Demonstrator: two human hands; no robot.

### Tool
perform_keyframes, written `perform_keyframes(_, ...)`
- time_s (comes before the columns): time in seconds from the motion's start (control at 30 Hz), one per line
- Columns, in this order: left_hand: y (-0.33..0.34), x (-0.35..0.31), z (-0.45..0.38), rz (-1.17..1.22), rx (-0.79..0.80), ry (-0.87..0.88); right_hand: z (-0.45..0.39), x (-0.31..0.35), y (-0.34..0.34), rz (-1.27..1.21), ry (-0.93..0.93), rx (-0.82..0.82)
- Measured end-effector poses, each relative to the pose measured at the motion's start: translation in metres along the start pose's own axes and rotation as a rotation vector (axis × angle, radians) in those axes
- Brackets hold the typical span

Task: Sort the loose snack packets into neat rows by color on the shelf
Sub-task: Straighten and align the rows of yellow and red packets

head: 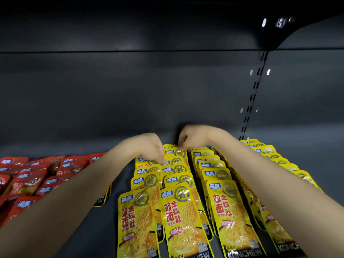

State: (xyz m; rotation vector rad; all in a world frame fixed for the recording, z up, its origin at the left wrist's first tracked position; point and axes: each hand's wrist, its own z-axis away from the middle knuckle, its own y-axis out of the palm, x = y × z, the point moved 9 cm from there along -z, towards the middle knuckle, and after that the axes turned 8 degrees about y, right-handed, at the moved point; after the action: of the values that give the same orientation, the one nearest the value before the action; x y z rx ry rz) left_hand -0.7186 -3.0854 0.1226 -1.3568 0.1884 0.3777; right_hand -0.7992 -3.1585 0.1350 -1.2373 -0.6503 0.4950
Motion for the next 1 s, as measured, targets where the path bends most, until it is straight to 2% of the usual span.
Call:
perform_keyframes(0.2, -0.002, -0.004, -0.004, 0.079, -0.035, 0.033, -0.002, -0.001, 0.002, -0.018, -0.011, 0.001)
perform_keyframes(0.37, 0.002, -0.002, -0.005, -0.047, 0.024, -0.04, -0.002, -0.002, 0.002, -0.047, -0.015, 0.012)
perform_keyframes(0.57, 0.002, -0.005, -0.004, -0.054, 0.041, 0.002, -0.002, -0.001, 0.001, -0.018, -0.005, 0.007)
perform_keyframes(0.77, 0.004, -0.014, -0.003, -0.157, 0.11, 0.044, -0.004, -0.002, 0.003, -0.03, -0.013, 0.013)
perform_keyframes(0.87, 0.001, -0.016, -0.006, -0.097, 0.093, 0.088, -0.005, -0.003, 0.003, -0.04, -0.022, 0.014)
perform_keyframes(1.0, -0.002, -0.017, -0.011, 0.028, -0.006, 0.106, -0.005, -0.006, 0.006, -0.088, -0.028, 0.043)
